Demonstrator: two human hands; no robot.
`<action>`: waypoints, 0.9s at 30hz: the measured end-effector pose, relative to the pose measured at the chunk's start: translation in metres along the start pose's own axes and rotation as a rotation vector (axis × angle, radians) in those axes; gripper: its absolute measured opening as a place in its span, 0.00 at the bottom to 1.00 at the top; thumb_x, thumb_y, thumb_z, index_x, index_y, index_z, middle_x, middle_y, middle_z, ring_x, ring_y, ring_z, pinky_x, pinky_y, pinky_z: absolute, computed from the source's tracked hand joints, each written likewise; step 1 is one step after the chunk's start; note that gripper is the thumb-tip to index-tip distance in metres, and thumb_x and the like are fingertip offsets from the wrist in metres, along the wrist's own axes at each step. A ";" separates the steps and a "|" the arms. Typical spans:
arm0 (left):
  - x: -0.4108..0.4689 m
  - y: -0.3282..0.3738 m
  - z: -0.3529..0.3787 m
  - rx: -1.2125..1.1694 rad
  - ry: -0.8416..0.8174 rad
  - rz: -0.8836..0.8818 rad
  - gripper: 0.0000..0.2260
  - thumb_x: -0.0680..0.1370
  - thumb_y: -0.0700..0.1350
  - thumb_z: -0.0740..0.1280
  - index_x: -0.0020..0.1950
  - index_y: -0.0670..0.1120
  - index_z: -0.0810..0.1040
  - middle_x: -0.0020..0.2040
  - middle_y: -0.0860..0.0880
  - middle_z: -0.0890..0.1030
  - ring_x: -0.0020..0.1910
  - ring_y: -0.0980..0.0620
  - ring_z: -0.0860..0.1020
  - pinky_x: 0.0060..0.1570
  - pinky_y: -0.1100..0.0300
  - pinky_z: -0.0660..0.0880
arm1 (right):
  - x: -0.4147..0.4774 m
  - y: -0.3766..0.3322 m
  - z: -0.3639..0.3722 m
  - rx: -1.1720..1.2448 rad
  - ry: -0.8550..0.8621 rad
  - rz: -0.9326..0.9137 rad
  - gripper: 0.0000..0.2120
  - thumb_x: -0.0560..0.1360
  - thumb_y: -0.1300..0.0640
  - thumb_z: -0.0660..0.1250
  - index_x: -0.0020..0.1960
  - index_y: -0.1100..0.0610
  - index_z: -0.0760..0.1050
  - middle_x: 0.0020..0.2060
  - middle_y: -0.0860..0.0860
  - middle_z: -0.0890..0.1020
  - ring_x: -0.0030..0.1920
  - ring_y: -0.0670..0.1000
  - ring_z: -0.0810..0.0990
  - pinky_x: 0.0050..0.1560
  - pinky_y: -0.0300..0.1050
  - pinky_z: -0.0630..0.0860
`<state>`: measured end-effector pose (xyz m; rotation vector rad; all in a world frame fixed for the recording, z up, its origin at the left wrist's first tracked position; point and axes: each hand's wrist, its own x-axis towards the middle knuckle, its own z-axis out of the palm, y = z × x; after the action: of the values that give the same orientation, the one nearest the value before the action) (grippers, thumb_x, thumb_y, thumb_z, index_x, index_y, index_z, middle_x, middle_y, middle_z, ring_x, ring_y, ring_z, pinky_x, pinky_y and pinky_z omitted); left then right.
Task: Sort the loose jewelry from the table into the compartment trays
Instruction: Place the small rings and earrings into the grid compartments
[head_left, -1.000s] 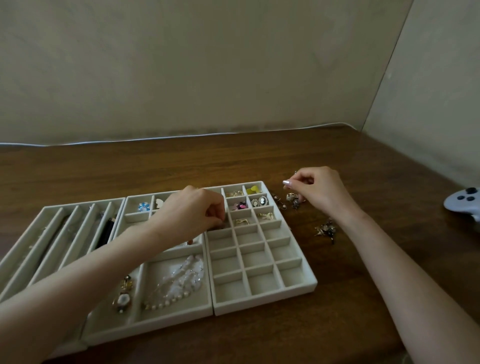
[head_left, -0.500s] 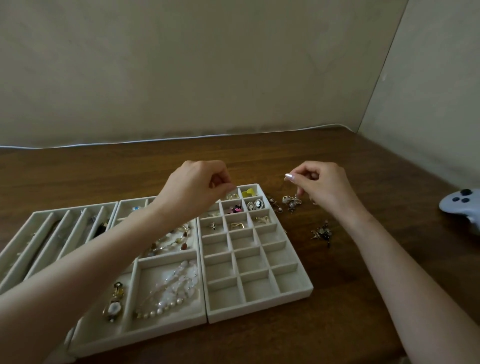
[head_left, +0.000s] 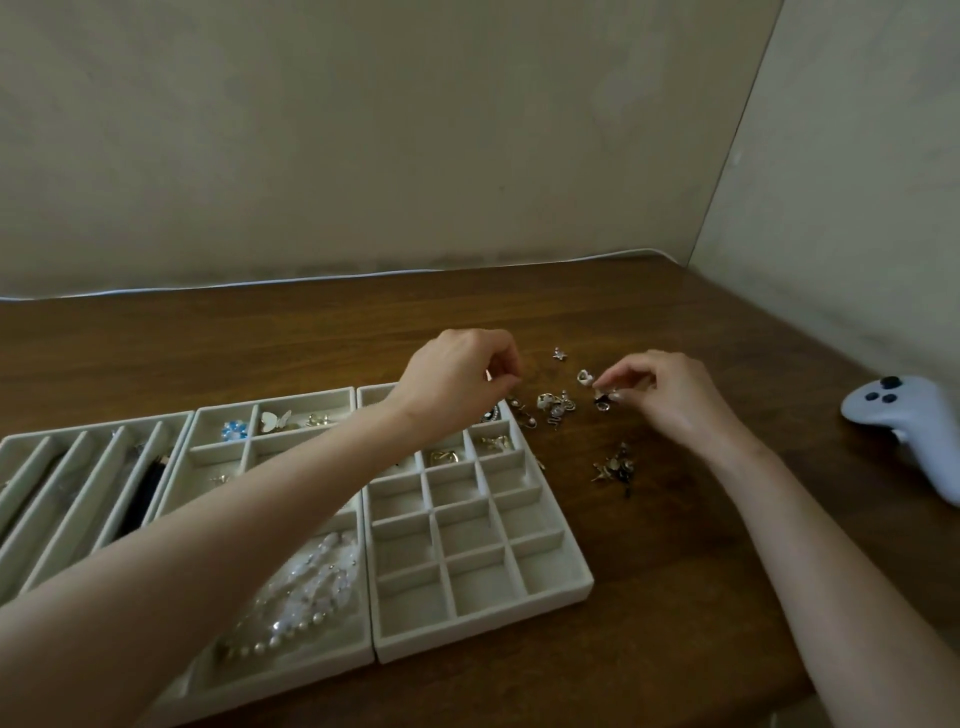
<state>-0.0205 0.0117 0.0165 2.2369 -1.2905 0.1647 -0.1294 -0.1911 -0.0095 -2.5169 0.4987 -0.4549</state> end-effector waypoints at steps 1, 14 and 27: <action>0.005 0.000 0.004 0.027 -0.021 0.006 0.04 0.76 0.43 0.67 0.50 0.47 0.79 0.46 0.53 0.79 0.44 0.56 0.76 0.45 0.59 0.76 | 0.001 -0.001 0.003 0.000 0.008 -0.035 0.11 0.74 0.61 0.69 0.47 0.44 0.79 0.48 0.46 0.78 0.44 0.42 0.74 0.46 0.40 0.70; 0.046 0.002 0.032 0.256 -0.303 -0.002 0.09 0.77 0.47 0.65 0.57 0.51 0.78 0.59 0.50 0.76 0.63 0.48 0.68 0.63 0.50 0.68 | 0.006 -0.004 0.018 -0.177 0.024 -0.156 0.09 0.76 0.55 0.67 0.54 0.47 0.81 0.49 0.45 0.76 0.52 0.45 0.71 0.48 0.40 0.65; 0.054 -0.006 0.039 0.164 -0.312 -0.056 0.05 0.75 0.50 0.68 0.49 0.51 0.77 0.52 0.51 0.78 0.56 0.51 0.72 0.58 0.51 0.71 | 0.008 -0.004 0.014 -0.173 0.060 -0.115 0.10 0.78 0.57 0.65 0.56 0.49 0.80 0.51 0.46 0.76 0.51 0.44 0.69 0.48 0.39 0.65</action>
<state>0.0073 -0.0471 0.0010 2.5104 -1.4142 -0.1081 -0.1154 -0.1850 -0.0170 -2.7157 0.4337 -0.5535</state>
